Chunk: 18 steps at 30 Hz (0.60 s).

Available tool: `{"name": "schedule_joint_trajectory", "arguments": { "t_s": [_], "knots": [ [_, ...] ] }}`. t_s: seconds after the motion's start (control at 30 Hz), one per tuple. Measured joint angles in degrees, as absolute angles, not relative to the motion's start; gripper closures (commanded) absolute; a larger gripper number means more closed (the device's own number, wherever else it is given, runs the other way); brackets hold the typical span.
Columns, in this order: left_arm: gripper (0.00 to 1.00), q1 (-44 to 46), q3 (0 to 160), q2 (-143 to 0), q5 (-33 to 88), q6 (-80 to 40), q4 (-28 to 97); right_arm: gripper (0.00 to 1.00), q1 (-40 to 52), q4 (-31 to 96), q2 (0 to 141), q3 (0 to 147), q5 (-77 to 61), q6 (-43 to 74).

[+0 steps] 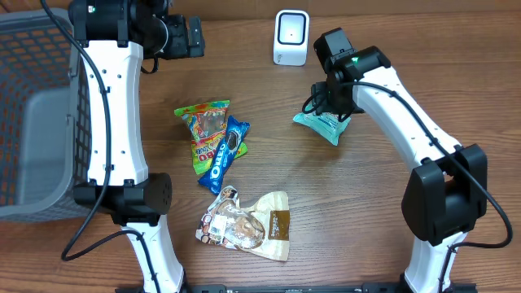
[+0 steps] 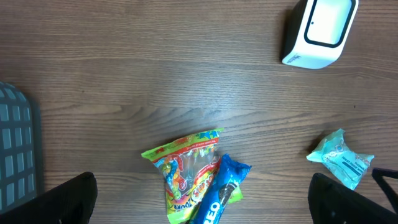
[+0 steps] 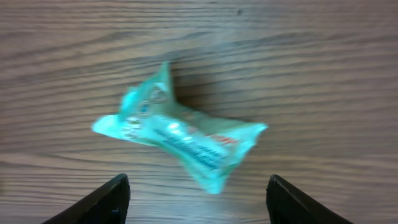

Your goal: Scan the item barcode

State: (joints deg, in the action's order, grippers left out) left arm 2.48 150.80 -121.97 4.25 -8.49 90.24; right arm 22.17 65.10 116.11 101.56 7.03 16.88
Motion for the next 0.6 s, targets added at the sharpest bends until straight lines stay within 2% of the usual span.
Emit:
{"name": "schedule_joint_trajectory", "arguments": {
  "t_s": [0.2, 0.43, 0.6],
  "knots": [
    [0.0, 2.5, 150.8, -122.0, 4.3, -8.5, 90.2, 0.0, 23.0, 63.4, 116.1, 101.5, 3.2, 34.6],
    [0.0, 2.5, 150.8, -122.0, 4.3, -8.5, 90.2, 0.0, 23.0, 63.2, 116.7, 101.5, 3.9, 49.0],
    [0.0, 2.5, 150.8, -122.0, 4.3, -8.5, 90.2, 0.0, 23.0, 63.5, 120.3, 101.5, 3.8, 54.3]
  ]
}}
